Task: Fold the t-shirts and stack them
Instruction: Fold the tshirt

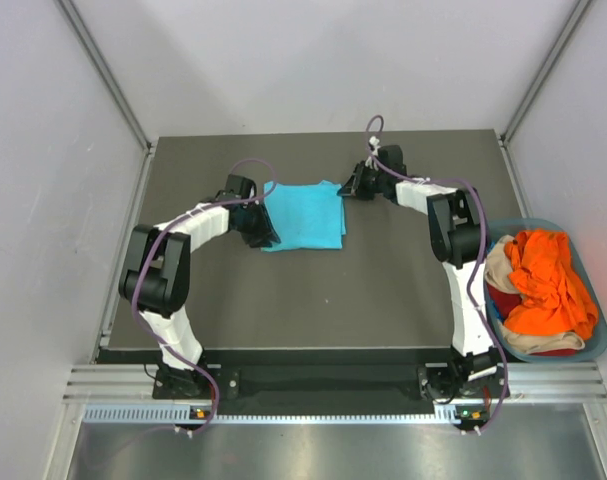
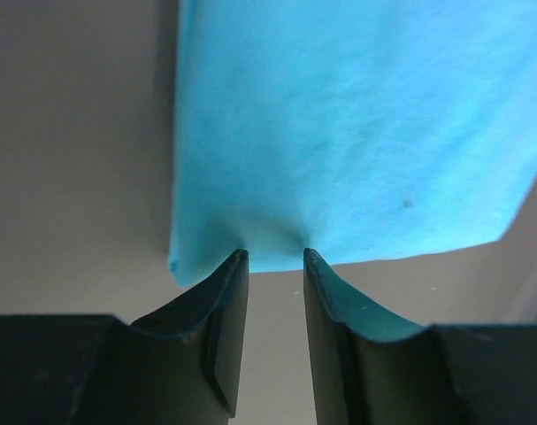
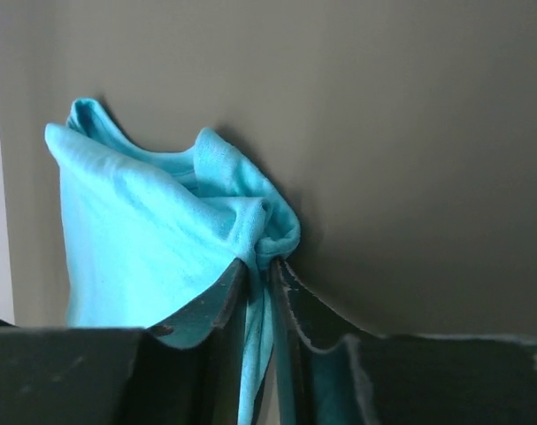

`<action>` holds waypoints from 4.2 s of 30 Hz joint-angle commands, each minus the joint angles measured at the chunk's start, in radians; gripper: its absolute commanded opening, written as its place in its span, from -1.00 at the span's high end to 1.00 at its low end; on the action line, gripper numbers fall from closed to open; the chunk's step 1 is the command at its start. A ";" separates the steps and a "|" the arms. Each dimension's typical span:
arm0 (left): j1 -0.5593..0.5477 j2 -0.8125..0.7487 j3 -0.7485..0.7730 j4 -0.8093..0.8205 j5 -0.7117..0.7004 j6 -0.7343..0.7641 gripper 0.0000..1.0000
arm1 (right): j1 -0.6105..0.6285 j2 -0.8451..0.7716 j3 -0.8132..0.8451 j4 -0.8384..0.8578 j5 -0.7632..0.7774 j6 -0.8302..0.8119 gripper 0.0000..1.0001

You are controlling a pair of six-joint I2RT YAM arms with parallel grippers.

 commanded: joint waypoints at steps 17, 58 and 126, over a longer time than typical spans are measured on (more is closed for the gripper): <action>0.156 -0.158 0.163 -0.265 0.080 0.176 0.25 | 0.019 -0.268 -0.277 -0.083 0.062 -0.087 -0.06; 0.194 0.206 0.199 0.025 0.128 0.164 -0.07 | 0.137 -0.328 -0.410 -0.046 0.155 -0.115 0.11; 0.225 -0.013 0.155 -0.182 0.046 0.167 0.61 | 0.113 -0.713 -0.791 0.095 0.042 0.051 -0.04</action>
